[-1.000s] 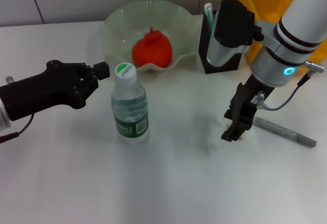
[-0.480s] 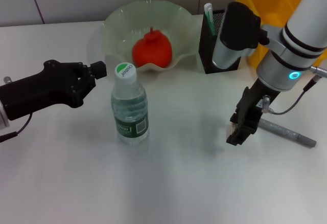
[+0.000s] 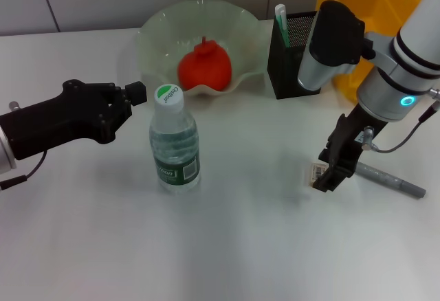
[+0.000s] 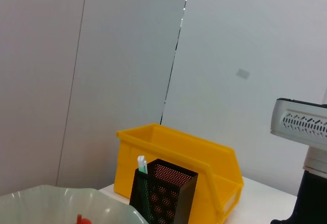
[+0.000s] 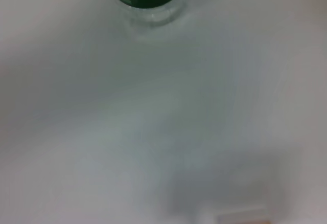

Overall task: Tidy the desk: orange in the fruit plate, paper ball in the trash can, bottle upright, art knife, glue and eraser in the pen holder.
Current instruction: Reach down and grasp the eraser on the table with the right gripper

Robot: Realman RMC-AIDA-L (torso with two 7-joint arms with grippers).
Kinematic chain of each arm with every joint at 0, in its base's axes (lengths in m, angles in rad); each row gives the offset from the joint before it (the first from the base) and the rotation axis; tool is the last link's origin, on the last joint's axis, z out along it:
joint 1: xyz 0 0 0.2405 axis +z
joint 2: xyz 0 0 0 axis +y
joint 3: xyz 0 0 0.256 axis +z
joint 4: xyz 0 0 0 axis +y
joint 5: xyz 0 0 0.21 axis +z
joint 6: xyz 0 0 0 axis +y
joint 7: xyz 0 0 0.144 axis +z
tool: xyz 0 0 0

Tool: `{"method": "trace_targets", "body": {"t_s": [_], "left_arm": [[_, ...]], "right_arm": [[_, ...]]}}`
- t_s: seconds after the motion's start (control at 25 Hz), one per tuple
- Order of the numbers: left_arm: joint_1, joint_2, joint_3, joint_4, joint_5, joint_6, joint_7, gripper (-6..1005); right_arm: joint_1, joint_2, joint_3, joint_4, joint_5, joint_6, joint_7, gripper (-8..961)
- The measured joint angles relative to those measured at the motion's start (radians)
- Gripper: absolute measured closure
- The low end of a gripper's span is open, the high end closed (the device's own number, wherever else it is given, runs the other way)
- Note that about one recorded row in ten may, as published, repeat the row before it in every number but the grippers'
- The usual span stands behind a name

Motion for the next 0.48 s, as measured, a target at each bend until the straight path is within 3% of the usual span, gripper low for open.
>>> {"method": "trace_targets", "body": {"t_s": [0.48], "left_arm": [[0.003,0.000,0.000,-0.001,0.000,0.004,0.000,956]], "right_arm": [[-0.005,0.002,-0.001,0.007,-0.009,-0.023,-0.007,359]]}}
